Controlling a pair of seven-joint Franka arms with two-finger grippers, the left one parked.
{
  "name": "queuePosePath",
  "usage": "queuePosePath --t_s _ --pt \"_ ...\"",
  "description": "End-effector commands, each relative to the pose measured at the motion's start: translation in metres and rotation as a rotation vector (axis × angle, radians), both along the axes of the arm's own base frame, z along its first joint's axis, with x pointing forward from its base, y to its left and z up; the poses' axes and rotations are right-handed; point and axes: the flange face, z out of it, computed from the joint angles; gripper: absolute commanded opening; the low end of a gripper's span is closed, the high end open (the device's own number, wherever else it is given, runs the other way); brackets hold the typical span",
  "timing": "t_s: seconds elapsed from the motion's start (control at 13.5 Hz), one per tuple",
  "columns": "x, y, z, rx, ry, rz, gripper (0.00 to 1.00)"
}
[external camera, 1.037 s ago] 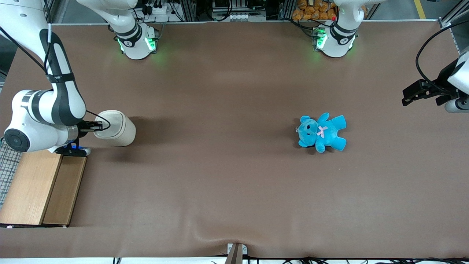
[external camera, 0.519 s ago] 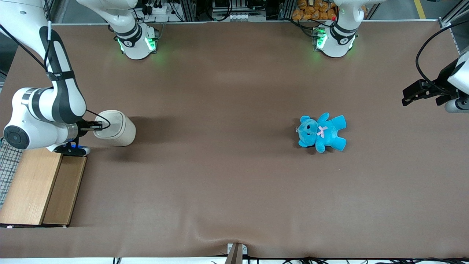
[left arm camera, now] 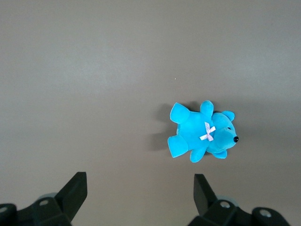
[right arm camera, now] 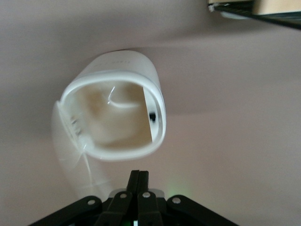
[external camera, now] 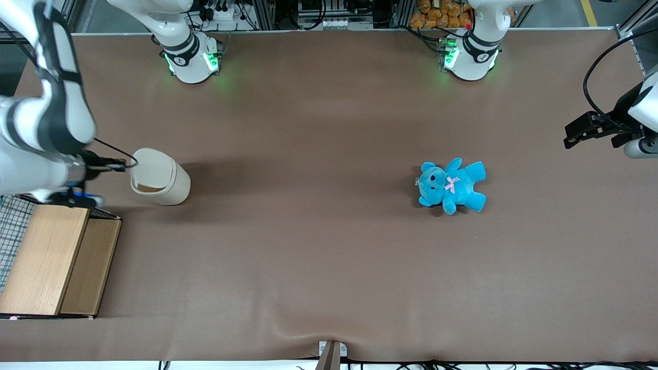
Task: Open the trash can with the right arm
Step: 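Release the lid and raise the right gripper away from the can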
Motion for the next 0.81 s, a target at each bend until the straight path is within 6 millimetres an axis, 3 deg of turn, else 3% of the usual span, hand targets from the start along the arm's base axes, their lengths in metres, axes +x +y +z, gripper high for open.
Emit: queuePosePath --t_s 0.0,0.07,0.15,0.22,0.3,0.59,0.74 --pt "0.009 0.001 0.079 -0.019 -0.058 0.009 0.0" --pt "0.012 0.004 0.102 -0.021 -0.088 0.016 0.0" --pt "0.015 0.008 0.122 -0.025 -0.121 0.023 0.26" --pt "0.015 0.013 0.145 -0.026 -0.169 0.03 0.75" --pt "0.012 0.016 0.168 -0.023 -0.22 0.036 1.0" --pt "-0.007 0.028 0.236 -0.024 -0.343 0.058 1.0" --pt "-0.029 0.04 0.262 -0.021 -0.34 0.076 1.0"
